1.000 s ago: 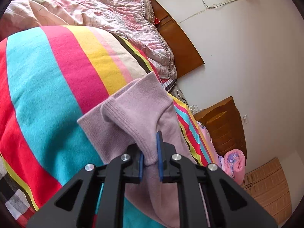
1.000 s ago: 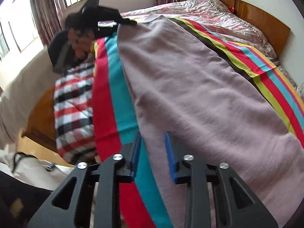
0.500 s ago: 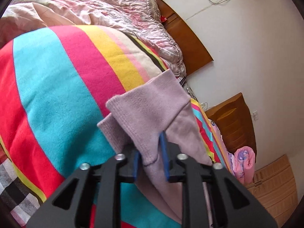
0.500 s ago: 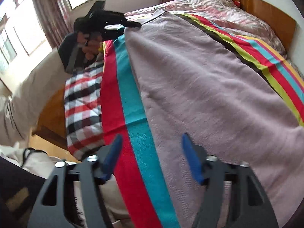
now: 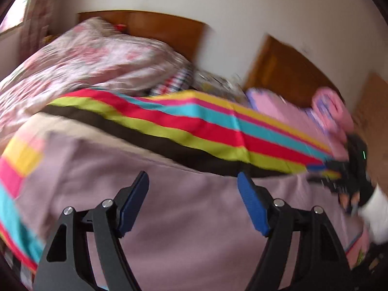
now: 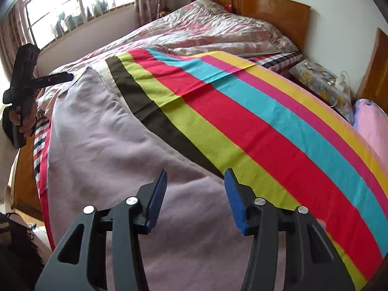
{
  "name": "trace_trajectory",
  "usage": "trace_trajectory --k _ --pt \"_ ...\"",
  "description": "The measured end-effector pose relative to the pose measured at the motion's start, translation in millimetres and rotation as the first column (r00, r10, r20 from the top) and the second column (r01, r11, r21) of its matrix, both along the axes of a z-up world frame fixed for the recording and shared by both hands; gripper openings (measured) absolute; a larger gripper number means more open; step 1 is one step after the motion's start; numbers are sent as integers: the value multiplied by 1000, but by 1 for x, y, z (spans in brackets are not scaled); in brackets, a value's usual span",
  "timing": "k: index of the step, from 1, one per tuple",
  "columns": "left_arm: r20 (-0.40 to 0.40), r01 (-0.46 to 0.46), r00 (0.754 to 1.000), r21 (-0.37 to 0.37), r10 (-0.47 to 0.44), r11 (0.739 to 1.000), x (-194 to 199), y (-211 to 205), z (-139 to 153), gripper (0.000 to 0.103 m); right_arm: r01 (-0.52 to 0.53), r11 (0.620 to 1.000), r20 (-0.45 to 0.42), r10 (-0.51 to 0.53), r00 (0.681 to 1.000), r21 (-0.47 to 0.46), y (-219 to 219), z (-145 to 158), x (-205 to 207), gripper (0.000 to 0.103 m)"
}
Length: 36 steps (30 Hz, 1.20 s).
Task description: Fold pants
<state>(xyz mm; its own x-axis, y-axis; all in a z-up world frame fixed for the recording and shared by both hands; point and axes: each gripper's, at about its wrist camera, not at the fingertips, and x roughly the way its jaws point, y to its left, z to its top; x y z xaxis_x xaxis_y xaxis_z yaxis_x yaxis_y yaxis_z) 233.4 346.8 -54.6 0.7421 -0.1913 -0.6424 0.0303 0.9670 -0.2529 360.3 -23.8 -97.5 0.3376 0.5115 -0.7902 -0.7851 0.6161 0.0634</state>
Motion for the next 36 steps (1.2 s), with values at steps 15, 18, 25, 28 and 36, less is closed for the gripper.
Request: trace_trajectory --k 15,18,25,28,36 --pt "-185 227 959 52 -214 973 41 -82 -49 76 -381 912 -16 383 923 -149 70 -28 -5 15" --pt "-197 185 965 53 -171 981 39 -71 -54 76 -373 906 105 398 911 -201 73 -19 -23 8" --pt "-188 131 975 37 -122 991 39 -59 -58 80 -308 924 83 334 939 -227 84 -27 -10 8" --pt "-188 116 977 48 -105 992 37 -57 -56 80 -225 959 60 238 969 -174 72 -22 2 29" --pt "-107 183 978 7 -181 983 33 -79 -22 80 96 995 47 -97 994 13 -14 15 -6 33"
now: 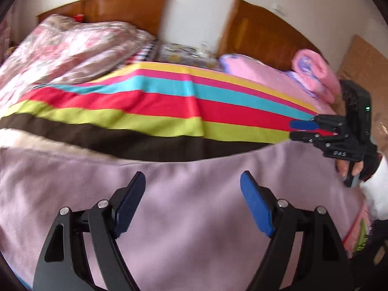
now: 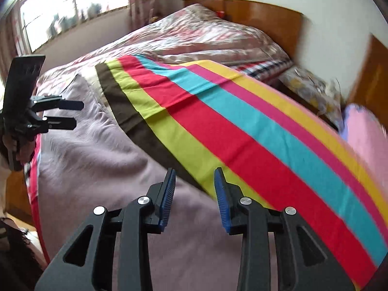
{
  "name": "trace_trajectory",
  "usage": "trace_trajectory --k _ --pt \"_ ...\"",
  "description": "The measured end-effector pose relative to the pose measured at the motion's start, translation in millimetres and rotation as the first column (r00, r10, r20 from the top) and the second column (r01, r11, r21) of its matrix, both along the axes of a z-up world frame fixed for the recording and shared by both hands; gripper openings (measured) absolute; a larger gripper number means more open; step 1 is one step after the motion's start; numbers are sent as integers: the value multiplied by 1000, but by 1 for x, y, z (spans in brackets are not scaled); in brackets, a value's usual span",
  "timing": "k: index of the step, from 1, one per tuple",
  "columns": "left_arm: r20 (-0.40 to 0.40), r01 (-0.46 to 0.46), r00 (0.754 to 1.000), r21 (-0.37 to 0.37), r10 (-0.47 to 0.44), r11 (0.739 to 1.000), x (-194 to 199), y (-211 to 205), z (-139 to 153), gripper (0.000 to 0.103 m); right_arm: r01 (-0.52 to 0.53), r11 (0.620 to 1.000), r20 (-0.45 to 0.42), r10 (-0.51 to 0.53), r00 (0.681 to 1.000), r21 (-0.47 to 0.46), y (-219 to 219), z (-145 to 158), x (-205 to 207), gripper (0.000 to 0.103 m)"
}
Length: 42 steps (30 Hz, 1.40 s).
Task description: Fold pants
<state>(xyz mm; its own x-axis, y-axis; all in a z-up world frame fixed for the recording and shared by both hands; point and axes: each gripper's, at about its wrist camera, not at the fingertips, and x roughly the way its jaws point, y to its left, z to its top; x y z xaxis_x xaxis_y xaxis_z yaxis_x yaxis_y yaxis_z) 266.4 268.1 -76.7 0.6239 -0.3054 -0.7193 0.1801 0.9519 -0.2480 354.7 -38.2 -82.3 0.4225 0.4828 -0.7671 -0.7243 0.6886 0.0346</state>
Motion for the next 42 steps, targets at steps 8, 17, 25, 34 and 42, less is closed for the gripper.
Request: trace_trajectory --k 8,17,25,34,42 --pt "-73 136 988 -11 -137 991 41 -40 -41 88 182 979 -195 -161 968 94 -50 -42 8 30" --pt "-33 -52 998 52 54 997 38 -24 -47 86 301 950 -139 -287 948 85 -51 -47 13 70" --pt "40 -203 979 18 202 979 17 -39 -4 90 425 895 -39 -424 905 132 -95 2 -20 85" --pt "37 313 949 26 -314 949 29 -247 8 99 634 750 41 -651 758 189 -257 29 -153 88" --pt "-81 439 897 67 -434 896 78 -356 -51 99 589 798 -66 -586 808 128 -269 -25 -190 88"
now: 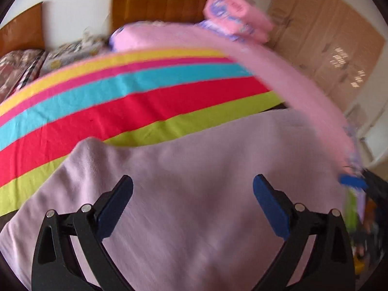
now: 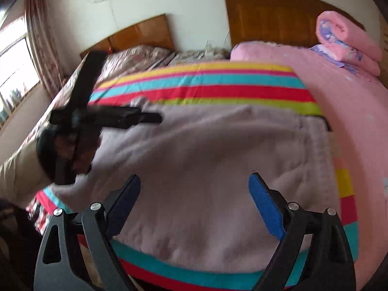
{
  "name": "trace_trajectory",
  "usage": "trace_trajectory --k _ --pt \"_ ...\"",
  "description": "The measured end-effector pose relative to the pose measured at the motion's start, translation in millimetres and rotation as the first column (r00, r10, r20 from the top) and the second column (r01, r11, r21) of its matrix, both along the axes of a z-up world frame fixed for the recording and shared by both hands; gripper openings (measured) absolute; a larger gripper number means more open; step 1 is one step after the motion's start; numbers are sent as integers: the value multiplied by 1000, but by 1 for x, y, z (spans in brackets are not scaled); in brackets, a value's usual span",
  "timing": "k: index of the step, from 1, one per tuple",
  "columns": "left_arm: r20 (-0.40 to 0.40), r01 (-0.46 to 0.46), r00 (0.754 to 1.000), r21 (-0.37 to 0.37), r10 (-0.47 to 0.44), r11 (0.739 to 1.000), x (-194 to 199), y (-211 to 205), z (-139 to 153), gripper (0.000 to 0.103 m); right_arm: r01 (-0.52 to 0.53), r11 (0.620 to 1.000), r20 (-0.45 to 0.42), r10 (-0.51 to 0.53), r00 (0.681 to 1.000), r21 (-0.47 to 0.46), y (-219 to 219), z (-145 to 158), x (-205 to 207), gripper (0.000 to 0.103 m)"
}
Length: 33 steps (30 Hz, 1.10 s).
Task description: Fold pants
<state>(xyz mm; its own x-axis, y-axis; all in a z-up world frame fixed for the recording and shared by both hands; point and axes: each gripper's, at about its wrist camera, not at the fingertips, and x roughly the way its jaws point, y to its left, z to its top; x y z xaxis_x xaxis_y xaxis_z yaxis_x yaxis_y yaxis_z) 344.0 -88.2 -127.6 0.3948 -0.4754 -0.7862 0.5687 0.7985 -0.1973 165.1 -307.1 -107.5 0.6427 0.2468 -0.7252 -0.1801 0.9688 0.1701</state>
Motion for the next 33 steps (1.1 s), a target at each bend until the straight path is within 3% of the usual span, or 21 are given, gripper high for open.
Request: trace_trajectory --k 2,3,4,6,12,16,19,24,27,30,31,33 --pt "38 2 999 37 -4 999 2 -5 -3 100 22 997 -110 -30 993 -72 -4 -27 6 85" --pt "64 -24 998 99 18 995 5 -9 -5 100 -11 990 -95 -3 995 -144 -2 -38 0 84" --pt "83 -31 996 156 18 987 6 -13 -9 100 -32 987 -80 20 997 -160 -1 -40 -5 84" --pt "97 -32 995 195 14 980 7 -19 -10 102 -27 995 -83 18 996 -101 -12 -39 -12 84" --pt "100 -53 994 194 34 980 17 -25 -10 102 -42 999 -77 40 996 -17 -30 -37 -17 82" --pt "159 -117 984 209 84 971 2 -26 0 100 74 993 36 -77 996 87 -58 -8 -38 82" --pt "166 -60 985 123 39 991 -10 -47 21 100 126 989 91 -132 987 78 -72 3 -48 82" --pt "171 86 979 154 -113 984 -24 -119 17 101 45 997 90 -51 995 68 -50 3 -38 82" --pt "99 81 990 170 -99 982 -12 -134 -2 101 3 999 66 -6 998 48 -27 -4 -25 82" --pt "61 79 994 163 -90 984 -2 -132 -5 101 -38 996 -78 32 996 -83 -8 -42 -13 83" --pt "58 78 994 162 -89 984 0 -131 -5 101 -54 994 -34 52 998 -91 -8 -41 -19 83" --pt "72 58 995 170 -71 984 -1 -129 -4 101 -57 998 -35 56 998 -32 -18 -36 -25 82"
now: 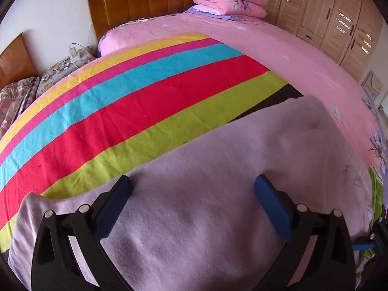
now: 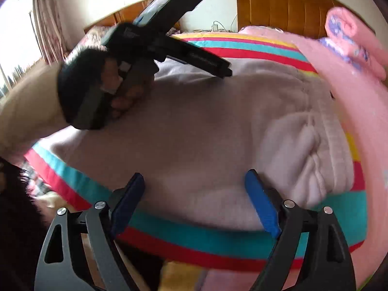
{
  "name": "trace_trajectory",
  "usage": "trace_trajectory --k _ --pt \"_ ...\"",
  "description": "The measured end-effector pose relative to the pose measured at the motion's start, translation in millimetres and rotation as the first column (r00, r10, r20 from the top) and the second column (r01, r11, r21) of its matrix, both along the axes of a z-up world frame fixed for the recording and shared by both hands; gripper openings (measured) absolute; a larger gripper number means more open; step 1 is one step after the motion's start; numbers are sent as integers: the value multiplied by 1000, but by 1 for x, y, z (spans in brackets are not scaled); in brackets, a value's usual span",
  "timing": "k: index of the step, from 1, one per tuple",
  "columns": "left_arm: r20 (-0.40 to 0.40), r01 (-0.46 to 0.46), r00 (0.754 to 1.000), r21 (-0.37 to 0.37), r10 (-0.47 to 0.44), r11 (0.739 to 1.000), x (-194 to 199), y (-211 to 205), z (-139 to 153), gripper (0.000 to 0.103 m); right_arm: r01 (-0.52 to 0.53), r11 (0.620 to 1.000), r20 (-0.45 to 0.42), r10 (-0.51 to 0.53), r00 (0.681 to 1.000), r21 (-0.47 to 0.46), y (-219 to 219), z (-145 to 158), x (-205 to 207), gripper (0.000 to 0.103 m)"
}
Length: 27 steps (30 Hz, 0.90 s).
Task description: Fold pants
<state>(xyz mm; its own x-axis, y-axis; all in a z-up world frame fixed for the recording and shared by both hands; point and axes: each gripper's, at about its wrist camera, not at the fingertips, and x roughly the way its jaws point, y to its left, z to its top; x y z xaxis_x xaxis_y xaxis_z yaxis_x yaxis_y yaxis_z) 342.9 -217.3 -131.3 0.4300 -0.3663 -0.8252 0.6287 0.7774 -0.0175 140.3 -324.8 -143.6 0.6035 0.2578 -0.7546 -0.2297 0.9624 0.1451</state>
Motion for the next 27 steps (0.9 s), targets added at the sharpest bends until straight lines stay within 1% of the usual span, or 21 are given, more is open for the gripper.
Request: trace_trajectory --k 1,3,4,6,7,8,9,10,11,12,14,15,17,20,22,25,27 --pt "15 -9 1000 -8 9 1000 -3 1 4 100 4 999 4 -4 1000 36 -8 6 -2 82" --pt "35 8 999 -77 -6 997 -12 -1 18 100 66 997 85 -68 994 28 -27 23 -9 82" --pt "49 27 999 -92 -23 995 -16 -7 24 101 97 995 108 -99 989 31 -36 28 -9 83" --pt "106 65 993 -73 -57 995 -24 -21 30 101 164 984 157 -173 972 66 -54 36 -10 84" --pt "146 79 987 -33 -73 996 -27 -31 27 101 199 976 162 -212 964 92 -64 36 -7 85" --pt "152 82 985 -8 -80 997 -27 -37 23 101 205 973 143 -220 965 109 -69 31 -1 85" --pt "124 87 988 17 -89 996 -22 -42 10 102 214 972 102 -224 969 98 -73 20 8 85" --pt "77 80 994 30 -82 996 -15 -44 -3 102 238 970 45 -240 970 58 -75 7 17 86" --pt "40 71 997 24 -72 997 -9 -44 -5 102 239 971 37 -240 970 30 -75 -1 18 86" --pt "45 52 998 1 -52 999 -8 -43 0 102 221 975 75 -220 973 -1 -70 -3 15 89" --pt "30 42 999 2 -42 999 -4 -43 -3 102 210 977 84 -206 975 -44 -62 -4 17 89" --pt "32 42 999 3 -42 999 -3 -44 -3 102 213 976 83 -209 974 -42 -62 -5 19 89" --pt "46 41 998 19 -42 999 -4 -47 -4 102 216 976 80 -215 973 -2 -67 -5 18 89" --pt "45 38 998 14 -39 999 -4 -48 -5 102 213 976 73 -215 974 34 -71 -5 15 89" --pt "39 39 998 8 -39 999 -5 -46 -6 102 207 978 80 -207 975 14 -71 -5 16 89" --pt "40 37 999 5 -37 999 -6 -43 -7 102 196 980 107 -190 976 -41 -63 -7 9 89" --pt "38 37 999 4 -37 999 -7 -42 -7 102 195 980 123 -189 974 -45 -62 -9 4 90"
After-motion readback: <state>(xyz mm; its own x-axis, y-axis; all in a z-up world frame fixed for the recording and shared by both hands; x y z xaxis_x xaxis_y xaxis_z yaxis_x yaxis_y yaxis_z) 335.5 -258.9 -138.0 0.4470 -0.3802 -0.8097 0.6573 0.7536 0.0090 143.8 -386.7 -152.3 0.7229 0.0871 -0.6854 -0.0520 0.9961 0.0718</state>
